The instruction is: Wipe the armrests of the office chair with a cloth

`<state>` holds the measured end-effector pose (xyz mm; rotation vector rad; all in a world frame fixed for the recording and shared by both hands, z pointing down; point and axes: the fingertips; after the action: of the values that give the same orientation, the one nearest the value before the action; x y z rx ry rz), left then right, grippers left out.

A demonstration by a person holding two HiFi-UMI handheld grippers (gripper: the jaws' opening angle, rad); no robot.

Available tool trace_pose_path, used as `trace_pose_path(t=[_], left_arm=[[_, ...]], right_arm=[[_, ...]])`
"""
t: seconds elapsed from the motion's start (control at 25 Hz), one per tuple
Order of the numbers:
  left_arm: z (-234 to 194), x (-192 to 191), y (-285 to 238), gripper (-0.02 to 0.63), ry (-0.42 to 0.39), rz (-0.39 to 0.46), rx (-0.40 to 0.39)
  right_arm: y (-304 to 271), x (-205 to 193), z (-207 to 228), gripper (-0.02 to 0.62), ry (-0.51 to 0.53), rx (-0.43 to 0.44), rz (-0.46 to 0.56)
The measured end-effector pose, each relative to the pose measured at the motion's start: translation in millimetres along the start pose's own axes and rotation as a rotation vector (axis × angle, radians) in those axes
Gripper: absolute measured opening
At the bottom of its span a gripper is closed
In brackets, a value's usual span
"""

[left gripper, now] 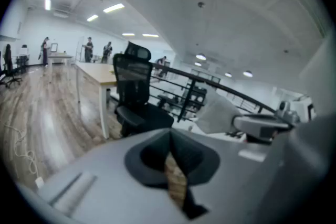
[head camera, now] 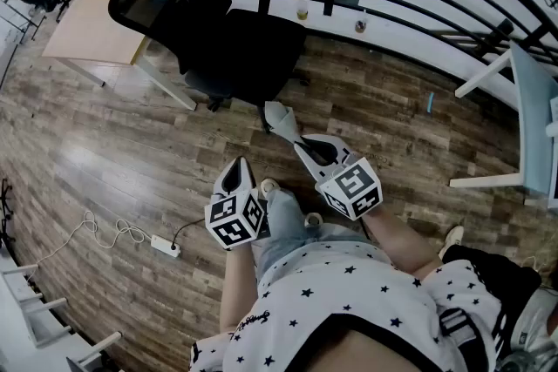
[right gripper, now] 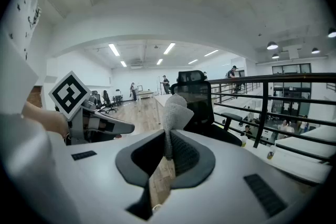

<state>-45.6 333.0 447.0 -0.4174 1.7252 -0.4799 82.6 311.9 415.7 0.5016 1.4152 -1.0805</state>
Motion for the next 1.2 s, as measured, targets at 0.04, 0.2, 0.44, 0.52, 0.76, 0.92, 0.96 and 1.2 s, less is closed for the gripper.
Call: trace_pose_path(t=[0.04, 0.2, 0.44, 0.52, 0.76, 0.92, 0.96, 1.2], left_arm=[[1, -4, 9, 0.006, -0.001, -0.001, 0.005], [2, -14, 36, 0.006, 0.003, 0.010, 0.021], [7, -9, 51, 0.006, 0.018, 0.054, 0.021], [8, -9, 55, 0.006, 0.017, 0.059, 0.018], [10, -10, 58, 0.006, 0.034, 0.064, 0.006], [16, -14, 58, 0.006, 0.045, 0.056, 0.005], [17, -15, 59, 0.006, 0.047, 0.052, 0.004], [12, -18, 58, 0.006, 0.056, 0.034, 0.010]], right_arm=[[6, -1, -10, 0.035, 0.007, 0.009, 0.005], [27, -7, -40, 0.035, 0.018, 0.039, 0.008], [41, -10, -48, 0.035, 0.018, 0.041, 0.018], [41, -9, -49, 0.035, 0.023, 0.039, 0.019], [42, -9, -50, 0.035, 0.019, 0.045, 0.028], [47, -10, -44, 0.035, 0.000, 0.049, 0.035], [48, -9, -44, 0.035, -0.001, 0.048, 0.037], [45, -6, -43, 0.035, -0.014, 0.051, 0.048]])
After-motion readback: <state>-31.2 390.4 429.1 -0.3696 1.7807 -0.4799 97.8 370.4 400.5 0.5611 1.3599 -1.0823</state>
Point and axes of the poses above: the fingertips, and each gripper's own axes: y backward along the fingers, z to its right, x out of its top, and after that the axes turned 7 degrees about x, right-handed
